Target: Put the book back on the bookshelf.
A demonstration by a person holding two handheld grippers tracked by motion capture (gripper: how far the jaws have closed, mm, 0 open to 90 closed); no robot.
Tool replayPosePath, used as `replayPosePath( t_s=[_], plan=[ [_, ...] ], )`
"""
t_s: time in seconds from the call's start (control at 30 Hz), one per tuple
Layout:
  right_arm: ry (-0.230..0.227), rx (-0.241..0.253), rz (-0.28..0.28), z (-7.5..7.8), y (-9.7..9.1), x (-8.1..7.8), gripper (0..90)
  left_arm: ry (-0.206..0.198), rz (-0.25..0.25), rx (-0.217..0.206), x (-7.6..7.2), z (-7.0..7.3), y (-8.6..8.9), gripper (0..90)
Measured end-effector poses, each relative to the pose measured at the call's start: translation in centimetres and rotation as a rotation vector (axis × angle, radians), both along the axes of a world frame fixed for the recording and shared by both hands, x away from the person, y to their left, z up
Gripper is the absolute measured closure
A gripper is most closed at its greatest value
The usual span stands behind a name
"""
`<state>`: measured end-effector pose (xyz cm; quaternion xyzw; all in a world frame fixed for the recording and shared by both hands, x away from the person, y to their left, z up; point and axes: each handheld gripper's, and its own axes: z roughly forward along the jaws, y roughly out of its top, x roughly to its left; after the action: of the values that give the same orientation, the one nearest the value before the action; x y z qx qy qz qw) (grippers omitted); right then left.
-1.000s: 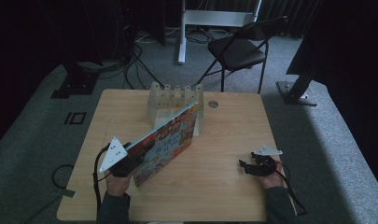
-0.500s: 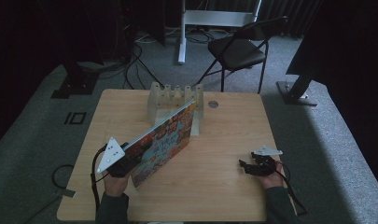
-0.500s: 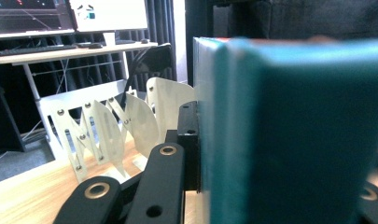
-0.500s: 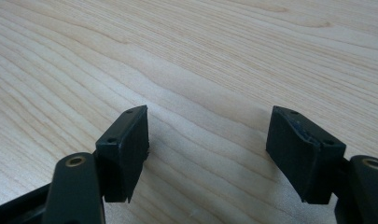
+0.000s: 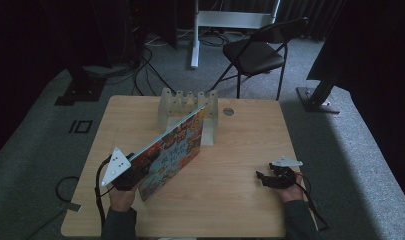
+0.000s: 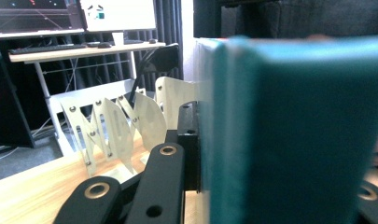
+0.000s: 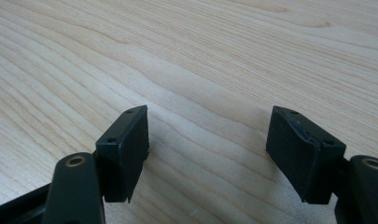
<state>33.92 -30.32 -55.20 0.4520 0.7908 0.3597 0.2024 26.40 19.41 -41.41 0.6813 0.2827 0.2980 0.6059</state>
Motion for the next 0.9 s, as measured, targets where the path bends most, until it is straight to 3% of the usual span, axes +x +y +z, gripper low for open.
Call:
replayPosePath(
  t_s=[0.9],
  plan=[
    [-0.001, 0.0, 0.0, 0.0, -0.01, 0.01, 29.4, 0.001, 0.082, -0.037, -0.11, 0.01, 0.66, 80.6]
  ],
)
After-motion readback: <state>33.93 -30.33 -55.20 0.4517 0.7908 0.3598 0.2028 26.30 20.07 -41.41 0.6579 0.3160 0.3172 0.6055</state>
